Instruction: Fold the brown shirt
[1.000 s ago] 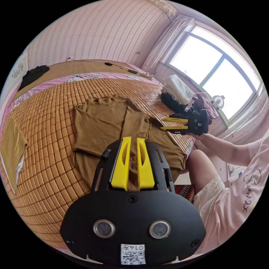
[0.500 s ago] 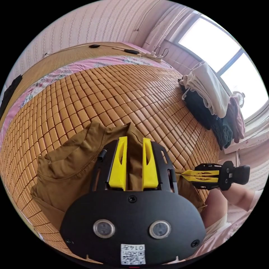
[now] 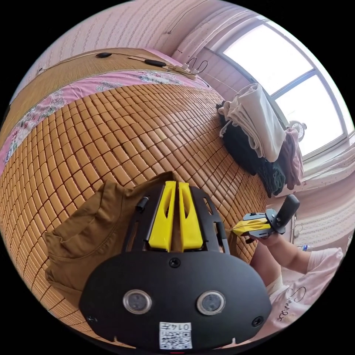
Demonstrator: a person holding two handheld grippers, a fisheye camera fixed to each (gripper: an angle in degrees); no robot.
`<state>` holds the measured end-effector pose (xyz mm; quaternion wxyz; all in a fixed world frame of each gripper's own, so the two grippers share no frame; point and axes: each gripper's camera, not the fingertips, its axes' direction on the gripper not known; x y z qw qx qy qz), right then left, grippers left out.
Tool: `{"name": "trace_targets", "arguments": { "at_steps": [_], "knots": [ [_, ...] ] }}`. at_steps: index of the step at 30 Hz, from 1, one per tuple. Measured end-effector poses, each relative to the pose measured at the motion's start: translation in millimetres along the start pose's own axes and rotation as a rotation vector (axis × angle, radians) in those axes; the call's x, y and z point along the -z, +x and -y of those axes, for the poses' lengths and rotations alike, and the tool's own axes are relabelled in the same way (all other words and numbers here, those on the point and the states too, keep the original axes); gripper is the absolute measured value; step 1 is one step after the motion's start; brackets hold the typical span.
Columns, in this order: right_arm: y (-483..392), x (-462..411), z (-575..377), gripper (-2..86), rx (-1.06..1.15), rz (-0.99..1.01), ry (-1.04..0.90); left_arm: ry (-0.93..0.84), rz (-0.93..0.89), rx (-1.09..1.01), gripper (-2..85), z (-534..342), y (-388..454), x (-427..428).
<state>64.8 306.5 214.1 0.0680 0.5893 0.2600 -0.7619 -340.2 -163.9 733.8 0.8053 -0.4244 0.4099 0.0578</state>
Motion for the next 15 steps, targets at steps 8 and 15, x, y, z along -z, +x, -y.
{"name": "trace_targets", "arguments": {
  "at_steps": [8,15],
  "knots": [
    [47.8,-3.9,-1.9,-0.3,-0.287,0.066,-0.050,-0.029,0.062,0.106,4.6,3.7,-7.5,-28.6],
    [6.7,-6.9,14.2,-0.2,-0.115,-0.148,-0.118,-0.031,0.135,-0.004,7.4,-5.8,2.6,12.1]
  ]
}}
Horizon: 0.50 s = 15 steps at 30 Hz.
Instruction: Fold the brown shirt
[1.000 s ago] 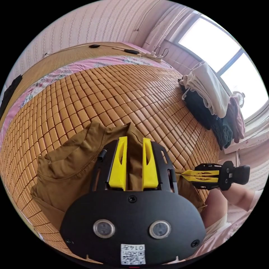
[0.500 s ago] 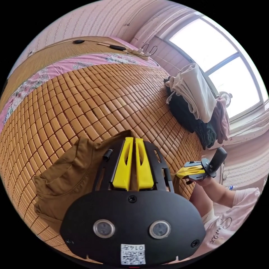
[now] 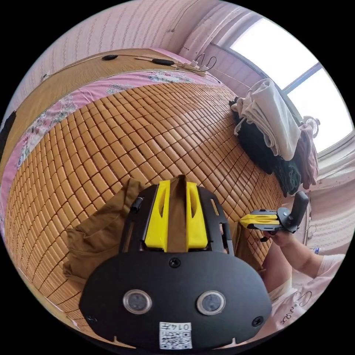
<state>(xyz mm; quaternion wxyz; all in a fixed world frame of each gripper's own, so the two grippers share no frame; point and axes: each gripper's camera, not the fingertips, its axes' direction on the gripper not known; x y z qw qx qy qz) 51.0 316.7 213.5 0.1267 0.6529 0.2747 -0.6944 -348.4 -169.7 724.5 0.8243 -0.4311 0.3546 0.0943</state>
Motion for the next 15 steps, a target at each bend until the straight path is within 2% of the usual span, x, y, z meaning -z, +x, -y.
{"name": "trace_targets", "arguments": {
  "at_steps": [3,6,8,12,15],
  "knots": [
    [-16.9,5.6,0.2,-0.2,0.025,-0.130,0.017,-0.134,0.115,-0.019,8.0,-9.9,-8.0,27.2],
    [-46.0,17.5,-4.2,-0.2,0.111,-0.224,0.034,-0.078,0.171,-0.064,7.9,-51.6,-7.2,72.6],
    [-85.0,25.7,-17.5,-0.1,0.235,-0.254,0.050,-0.035,0.201,-0.166,7.3,-112.1,14.6,106.2],
    [-164.1,17.3,-52.9,0.3,0.437,-0.194,-0.023,-0.037,0.148,-0.211,6.4,-240.2,62.3,127.2],
    [-238.1,-1.3,-92.1,1.2,0.547,-0.076,-0.095,-0.071,0.054,-0.075,7.0,-353.7,97.4,117.3]
  ]
}}
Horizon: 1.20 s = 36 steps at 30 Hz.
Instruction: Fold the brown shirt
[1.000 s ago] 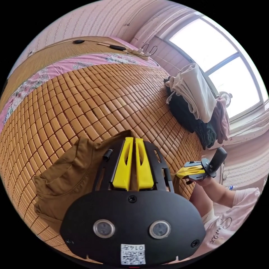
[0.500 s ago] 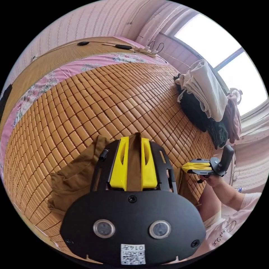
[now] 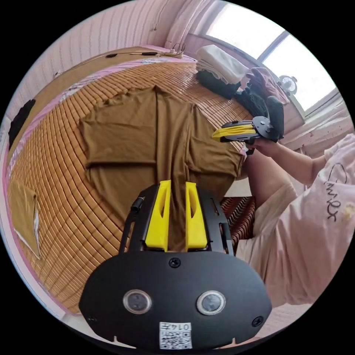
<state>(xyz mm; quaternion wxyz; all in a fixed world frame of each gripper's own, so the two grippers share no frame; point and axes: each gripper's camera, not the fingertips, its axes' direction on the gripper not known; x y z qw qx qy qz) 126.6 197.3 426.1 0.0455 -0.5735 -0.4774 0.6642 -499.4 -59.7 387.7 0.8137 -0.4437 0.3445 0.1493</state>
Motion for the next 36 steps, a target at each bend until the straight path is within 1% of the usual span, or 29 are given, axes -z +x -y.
{"name": "trace_targets", "arguments": {
  "at_steps": [2,4,6,7,8,9,11,13,15,17,18,20,22,26,31,36],
  "knots": [
    [-63.2,-16.2,4.6,2.9,0.054,0.081,-0.037,-0.042,0.055,0.100,7.3,-64.0,24.0,-12.9],
    [-107.2,-28.5,8.5,4.1,0.129,0.088,-0.074,-0.049,0.105,0.167,7.7,-96.1,30.3,-17.9],
    [-150.9,-35.1,12.5,4.7,0.261,0.063,-0.088,-0.066,0.142,0.211,8.2,-114.6,29.3,-21.2],
    [-178.9,-38.4,13.7,4.9,0.363,0.037,-0.086,-0.065,0.157,0.243,8.4,-122.6,26.7,-22.1],
    [-204.4,-44.1,13.1,5.0,0.471,0.008,-0.092,-0.053,0.148,0.259,8.5,-128.1,24.1,-23.7],
    [-215.5,-48.2,12.6,5.4,0.521,-0.012,-0.101,-0.048,0.142,0.266,8.5,-130.6,22.7,-25.1],
    [-247.3,-67.8,14.1,6.8,0.652,-0.090,-0.147,-0.091,0.119,0.298,8.3,-136.7,16.1,-35.5],
    [-258.1,-83.7,20.4,7.5,0.657,-0.104,-0.193,-0.097,0.119,0.304,7.3,-140.3,14.3,-39.0],
    [-263.8,-98.8,28.9,6.2,0.643,-0.094,-0.262,-0.088,0.118,0.302,6.0,-144.3,14.2,-38.4],
    [-267.6,-103.0,37.7,0.6,0.629,-0.160,-0.253,-0.101,0.115,0.284,3.7,-148.4,15.7,-40.4],
    [-268.5,-102.7,39.3,0.3,0.636,-0.167,-0.254,-0.106,0.109,0.275,3.1,-149.0,16.1,-41.0],
    [-271.8,-98.8,45.3,-0.6,0.650,-0.135,-0.280,-0.112,0.100,0.266,0.3,-153.2,15.4,-41.7],
    [-276.1,-89.2,48.2,-0.8,0.667,-0.126,-0.287,-0.104,0.084,0.269,-0.5,-158.6,14.5,-40.6],
    [-291.1,-57.7,54.9,-0.9,0.690,-0.125,-0.286,-0.074,0.074,0.238,-0.9,-169.3,23.5,-32.9],
    [-302.6,-47.2,61.1,-0.9,0.661,-0.152,-0.291,-0.088,0.114,0.185,-1.0,-175.8,38.9,-21.6],
    [-299.2,-69.1,53.2,-0.8,0.606,-0.023,-0.381,-0.110,0.121,0.216,-0.8,-191.3,32.9,-23.0]
  ]
}}
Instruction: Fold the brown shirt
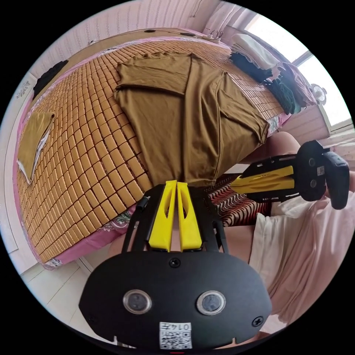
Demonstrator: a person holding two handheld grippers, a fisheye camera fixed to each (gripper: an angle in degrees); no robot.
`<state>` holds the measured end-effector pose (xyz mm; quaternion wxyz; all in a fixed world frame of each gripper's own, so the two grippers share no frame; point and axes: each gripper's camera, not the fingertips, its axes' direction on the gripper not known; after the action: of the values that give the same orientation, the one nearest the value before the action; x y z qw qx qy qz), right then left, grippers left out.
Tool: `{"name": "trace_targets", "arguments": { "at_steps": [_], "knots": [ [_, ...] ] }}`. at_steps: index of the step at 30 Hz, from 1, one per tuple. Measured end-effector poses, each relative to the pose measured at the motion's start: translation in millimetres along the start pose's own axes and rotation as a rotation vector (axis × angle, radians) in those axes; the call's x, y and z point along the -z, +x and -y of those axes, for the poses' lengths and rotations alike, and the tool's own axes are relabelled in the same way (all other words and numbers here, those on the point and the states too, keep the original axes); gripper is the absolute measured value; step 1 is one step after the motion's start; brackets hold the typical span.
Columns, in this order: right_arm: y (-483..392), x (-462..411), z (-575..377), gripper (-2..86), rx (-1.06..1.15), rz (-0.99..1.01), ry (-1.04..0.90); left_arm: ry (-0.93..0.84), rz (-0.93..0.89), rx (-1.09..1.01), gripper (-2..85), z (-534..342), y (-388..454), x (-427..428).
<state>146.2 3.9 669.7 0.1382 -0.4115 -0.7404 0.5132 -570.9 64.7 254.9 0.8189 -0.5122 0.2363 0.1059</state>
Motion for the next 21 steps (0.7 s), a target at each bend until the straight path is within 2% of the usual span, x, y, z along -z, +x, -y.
{"name": "trace_targets", "arguments": {
  "at_steps": [4,6,8,9,11,14,17,21],
  "knots": [
    [15.7,3.2,-18.5,0.4,-0.095,-0.102,0.056,0.013,-0.051,0.010,0.7,-9.0,-2.3,-2.0],
    [46.1,11.5,-37.0,2.5,-0.254,-0.170,0.130,0.015,-0.064,0.008,2.5,-8.8,-0.8,-5.0],
    [103.9,18.1,-74.9,7.0,-0.556,-0.199,0.233,0.008,-0.055,0.008,3.8,-5.7,1.4,-12.7],
    [119.3,18.1,-86.0,7.7,-0.633,-0.188,0.249,0.007,-0.057,0.007,4.0,-4.7,1.9,-14.9],
    [172.8,12.5,-133.0,9.8,-0.933,-0.106,0.313,-0.028,-0.050,-0.006,3.1,0.5,5.4,-25.9],
    [209.0,-5.9,-172.5,10.1,-1.128,0.028,0.351,-0.053,-0.004,-0.034,0.7,1.4,11.7,-31.8],
    [226.1,-30.6,-199.3,7.4,-1.264,0.137,0.339,-0.048,-0.009,-0.032,-0.1,-2.7,12.2,-33.9],
    [230.4,-38.8,-227.0,4.8,-1.295,0.194,0.420,-0.068,-0.001,-0.035,-0.3,-4.7,14.3,-39.4]
  ]
}}
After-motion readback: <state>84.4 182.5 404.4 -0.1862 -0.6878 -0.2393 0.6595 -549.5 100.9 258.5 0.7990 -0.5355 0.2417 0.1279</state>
